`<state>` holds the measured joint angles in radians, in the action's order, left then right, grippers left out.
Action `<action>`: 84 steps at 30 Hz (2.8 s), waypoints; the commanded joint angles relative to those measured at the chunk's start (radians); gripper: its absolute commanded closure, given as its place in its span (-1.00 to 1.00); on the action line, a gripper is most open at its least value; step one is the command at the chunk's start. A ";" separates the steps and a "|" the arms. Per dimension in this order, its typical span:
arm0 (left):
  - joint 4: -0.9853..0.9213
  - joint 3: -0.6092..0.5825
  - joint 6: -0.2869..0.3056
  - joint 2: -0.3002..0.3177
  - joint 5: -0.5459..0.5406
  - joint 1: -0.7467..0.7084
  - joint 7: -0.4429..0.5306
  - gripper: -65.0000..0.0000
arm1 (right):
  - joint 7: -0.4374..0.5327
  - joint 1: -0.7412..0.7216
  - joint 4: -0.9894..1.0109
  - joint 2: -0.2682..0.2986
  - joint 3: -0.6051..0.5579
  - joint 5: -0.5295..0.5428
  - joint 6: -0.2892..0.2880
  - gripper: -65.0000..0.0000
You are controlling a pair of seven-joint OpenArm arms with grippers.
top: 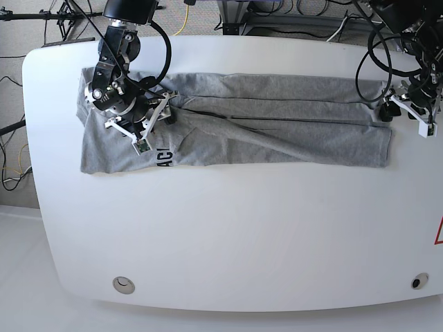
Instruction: Fold the T-shirt properly
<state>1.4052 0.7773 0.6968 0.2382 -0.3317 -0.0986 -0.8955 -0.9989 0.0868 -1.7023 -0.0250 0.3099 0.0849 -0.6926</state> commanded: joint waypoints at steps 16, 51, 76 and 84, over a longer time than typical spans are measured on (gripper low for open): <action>0.167 0.011 0.001 0.017 -0.074 0.032 -0.055 -0.55 | 0.005 -0.009 -0.012 0.004 0.001 0.008 -0.006 -0.02; 0.089 0.126 0.001 -0.113 -0.139 0.035 0.253 -0.55 | -0.015 -0.008 -0.012 0.004 0.001 0.008 -0.006 -0.02; -0.223 0.014 0.001 -0.107 -0.060 0.043 0.298 -0.55 | -0.015 -0.008 -0.018 0.004 0.001 0.014 -0.006 -0.02; -0.221 -0.055 0.001 -0.130 -0.060 0.036 0.298 -0.55 | -0.015 -0.008 -0.018 0.004 0.001 0.014 -0.006 -0.02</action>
<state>1.1915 0.7357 0.7116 0.1219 -0.4465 -0.0475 -0.5163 -1.0138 0.0868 -1.7027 -0.0250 0.3099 0.0902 -0.6926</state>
